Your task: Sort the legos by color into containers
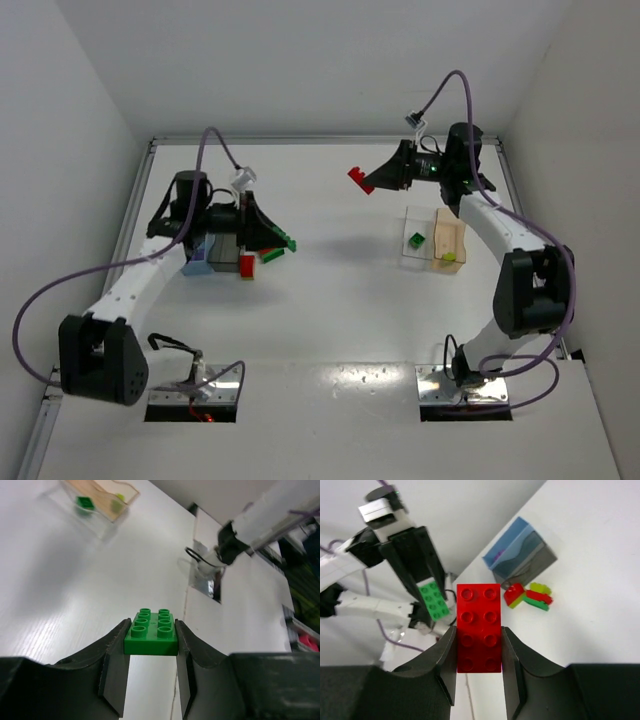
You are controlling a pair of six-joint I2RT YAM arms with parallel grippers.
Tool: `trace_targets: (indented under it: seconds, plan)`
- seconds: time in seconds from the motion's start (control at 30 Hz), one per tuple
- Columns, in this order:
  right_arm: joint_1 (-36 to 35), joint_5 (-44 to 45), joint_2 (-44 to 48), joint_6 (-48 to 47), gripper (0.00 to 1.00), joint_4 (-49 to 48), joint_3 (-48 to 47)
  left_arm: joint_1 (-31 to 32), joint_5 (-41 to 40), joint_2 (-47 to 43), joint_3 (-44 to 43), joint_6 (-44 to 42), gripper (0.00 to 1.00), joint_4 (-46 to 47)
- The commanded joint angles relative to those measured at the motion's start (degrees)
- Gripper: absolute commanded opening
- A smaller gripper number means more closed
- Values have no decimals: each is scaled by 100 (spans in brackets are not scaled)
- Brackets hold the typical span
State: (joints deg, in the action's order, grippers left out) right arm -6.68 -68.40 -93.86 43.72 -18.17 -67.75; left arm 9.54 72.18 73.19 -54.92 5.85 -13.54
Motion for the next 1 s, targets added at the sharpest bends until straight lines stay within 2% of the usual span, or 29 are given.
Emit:
trace_targets:
  seconds: [0.0, 0.07, 0.13, 0.27, 0.33, 0.53, 0.97]
  plan:
    - [52, 361, 386, -1417, 1, 1226, -45, -390, -668, -779, 481, 891, 7, 1117]
    - [-210, 686, 386, -2243, 1, 2087, -238, -863, -889, -972, 648, 1049, 7, 1117]
    - [-482, 758, 247, -2438, 1, 2274, -396, -1320, -1232, -1227, 649, 1050, 7, 898]
    - [-877, 1126, -131, -2570, 1, 2362, -660, -1840, -1873, -1789, 701, 629, 7, 265]
    - [-1063, 1259, -263, -2640, 1, 2362, -748, -1920, -2128, -2009, 702, 550, 7, 63]
    - [-1266, 1567, -448, -2641, 1, 2415, -802, -2035, -2129, -2238, 702, 338, 7, -412]
    - [-1319, 1672, -387, -2834, 1, 2556, -696, -2088, -2076, -2116, 754, 338, 7, -413]
